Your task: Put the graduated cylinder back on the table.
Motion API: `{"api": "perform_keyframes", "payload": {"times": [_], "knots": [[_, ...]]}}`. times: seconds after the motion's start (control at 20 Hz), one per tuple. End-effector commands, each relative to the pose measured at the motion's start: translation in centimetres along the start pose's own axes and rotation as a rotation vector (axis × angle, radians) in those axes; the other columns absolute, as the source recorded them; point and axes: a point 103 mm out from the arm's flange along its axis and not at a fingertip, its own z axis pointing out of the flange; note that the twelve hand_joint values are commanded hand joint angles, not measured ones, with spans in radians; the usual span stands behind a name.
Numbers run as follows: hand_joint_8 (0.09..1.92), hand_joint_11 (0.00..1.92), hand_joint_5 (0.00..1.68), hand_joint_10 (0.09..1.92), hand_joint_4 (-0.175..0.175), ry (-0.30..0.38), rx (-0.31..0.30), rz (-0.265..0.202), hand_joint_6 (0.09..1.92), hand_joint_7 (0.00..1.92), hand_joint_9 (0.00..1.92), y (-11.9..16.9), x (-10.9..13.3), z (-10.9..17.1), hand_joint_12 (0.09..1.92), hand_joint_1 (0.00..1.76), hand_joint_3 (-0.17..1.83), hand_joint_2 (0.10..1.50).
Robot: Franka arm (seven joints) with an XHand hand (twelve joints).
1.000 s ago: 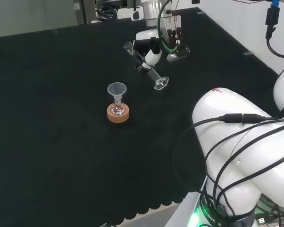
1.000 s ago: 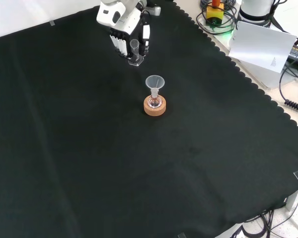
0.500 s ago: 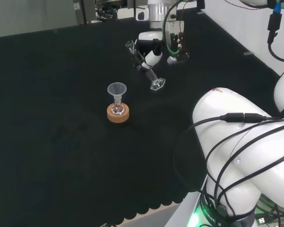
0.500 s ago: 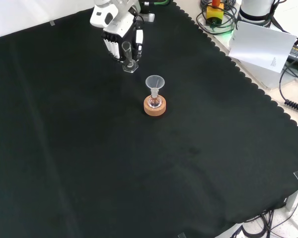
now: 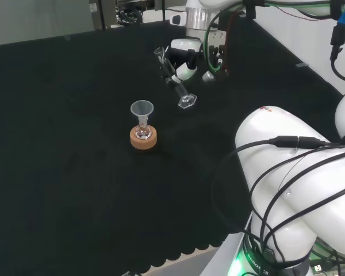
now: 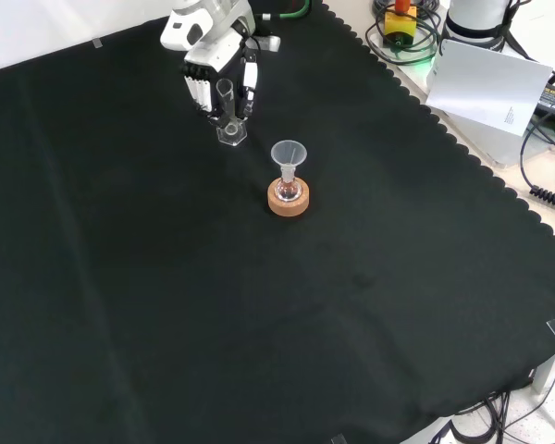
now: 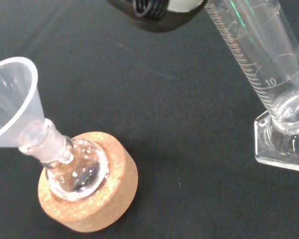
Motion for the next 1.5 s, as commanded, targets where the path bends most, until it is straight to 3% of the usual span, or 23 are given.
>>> {"api": "perform_keyframes", "payload": {"times": [0.05,0.5,0.75,1.1,1.5], "knots": [[0.59,1.3,1.2,0.09,-0.175,0.029,-0.064,-0.003,0.63,1.25,1.59,0.0,-0.8,0.4,0.7,1.3,0.0,1.01],[0.6,1.3,1.2,0.09,-0.175,0.129,-0.166,0.014,0.63,1.25,1.59,0.1,-2.3,1.5,0.7,1.3,0.0,1.01],[0.6,1.3,1.2,0.09,-0.175,0.194,-0.187,0.029,0.64,1.25,1.59,0.3,-3.2,2.0,0.7,1.3,0.0,1.01],[0.6,1.3,1.2,0.09,-0.175,0.212,-0.196,0.032,0.64,1.24,1.59,1.1,-3.6,3.0,0.7,1.3,0.0,1.01],[0.6,1.3,1.2,0.09,-0.175,0.226,-0.262,0.026,0.64,1.24,1.59,1.8,-3.5,4.0,0.7,1.3,0.0,1.01]]}}
